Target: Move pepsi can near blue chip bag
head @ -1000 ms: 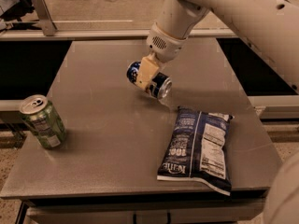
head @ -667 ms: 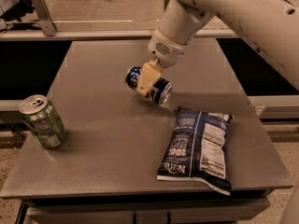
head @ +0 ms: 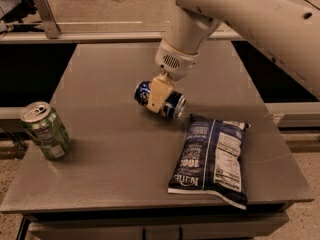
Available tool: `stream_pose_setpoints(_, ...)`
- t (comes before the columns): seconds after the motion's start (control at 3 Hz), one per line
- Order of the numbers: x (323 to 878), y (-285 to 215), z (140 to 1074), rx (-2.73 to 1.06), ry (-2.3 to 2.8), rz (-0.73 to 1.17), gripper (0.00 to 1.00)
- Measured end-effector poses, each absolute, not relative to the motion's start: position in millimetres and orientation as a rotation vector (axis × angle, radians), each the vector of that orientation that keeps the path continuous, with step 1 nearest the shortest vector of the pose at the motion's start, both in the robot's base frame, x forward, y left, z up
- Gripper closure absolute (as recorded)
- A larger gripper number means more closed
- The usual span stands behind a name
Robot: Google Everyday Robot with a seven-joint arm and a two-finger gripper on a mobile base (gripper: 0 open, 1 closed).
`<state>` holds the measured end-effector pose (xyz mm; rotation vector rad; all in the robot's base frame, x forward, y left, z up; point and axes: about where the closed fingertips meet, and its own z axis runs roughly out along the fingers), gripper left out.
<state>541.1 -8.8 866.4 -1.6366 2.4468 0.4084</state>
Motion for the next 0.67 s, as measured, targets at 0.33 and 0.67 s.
stream_pose_setpoints(0.33, 536.3, -6.5, 860.4, -1.699, 2.446, 0.378, 1.00)
stream_pose_setpoints(0.67, 533.3, -3.7, 856.8, -1.733, 2.437, 0.367, 0.81)
